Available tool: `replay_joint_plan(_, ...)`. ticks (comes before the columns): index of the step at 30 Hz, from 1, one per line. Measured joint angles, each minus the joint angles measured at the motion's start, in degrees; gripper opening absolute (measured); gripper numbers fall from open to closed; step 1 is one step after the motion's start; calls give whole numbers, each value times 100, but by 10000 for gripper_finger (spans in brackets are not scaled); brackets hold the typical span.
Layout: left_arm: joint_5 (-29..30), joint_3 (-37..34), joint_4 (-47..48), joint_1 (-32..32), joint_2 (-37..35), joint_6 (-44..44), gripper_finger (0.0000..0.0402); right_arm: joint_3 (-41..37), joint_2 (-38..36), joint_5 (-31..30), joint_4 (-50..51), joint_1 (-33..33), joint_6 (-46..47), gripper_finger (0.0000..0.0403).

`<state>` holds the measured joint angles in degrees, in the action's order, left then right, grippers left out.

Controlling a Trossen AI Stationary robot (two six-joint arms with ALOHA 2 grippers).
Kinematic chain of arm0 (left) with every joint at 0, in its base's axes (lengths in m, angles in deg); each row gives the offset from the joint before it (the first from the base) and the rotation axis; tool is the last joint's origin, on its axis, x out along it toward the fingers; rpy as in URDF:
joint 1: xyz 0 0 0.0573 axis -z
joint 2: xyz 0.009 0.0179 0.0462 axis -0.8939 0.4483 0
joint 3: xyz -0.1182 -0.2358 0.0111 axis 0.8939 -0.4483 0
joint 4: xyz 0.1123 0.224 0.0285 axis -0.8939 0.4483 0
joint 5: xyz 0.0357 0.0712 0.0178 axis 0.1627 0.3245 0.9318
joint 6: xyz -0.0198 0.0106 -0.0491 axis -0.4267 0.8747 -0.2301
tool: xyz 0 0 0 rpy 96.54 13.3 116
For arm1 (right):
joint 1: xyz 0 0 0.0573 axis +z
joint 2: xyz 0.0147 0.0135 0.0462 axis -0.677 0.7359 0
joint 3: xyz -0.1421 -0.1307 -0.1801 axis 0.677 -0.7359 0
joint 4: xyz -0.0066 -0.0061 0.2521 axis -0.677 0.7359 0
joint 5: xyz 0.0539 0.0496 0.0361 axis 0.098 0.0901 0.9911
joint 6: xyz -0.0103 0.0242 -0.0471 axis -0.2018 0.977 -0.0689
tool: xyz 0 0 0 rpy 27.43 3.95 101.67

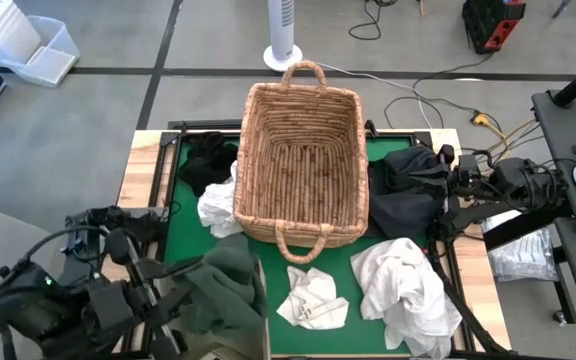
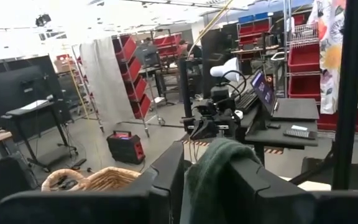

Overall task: Sort clothes
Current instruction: Put the green shirt into the gray laundry bin

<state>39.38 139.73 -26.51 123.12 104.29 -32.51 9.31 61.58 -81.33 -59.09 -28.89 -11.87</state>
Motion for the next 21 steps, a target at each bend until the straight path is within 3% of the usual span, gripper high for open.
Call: replay_joint_plan(21, -203, -79, 155, 106, 491, -264, 52, -69, 2, 2, 164, 1, 106, 31)
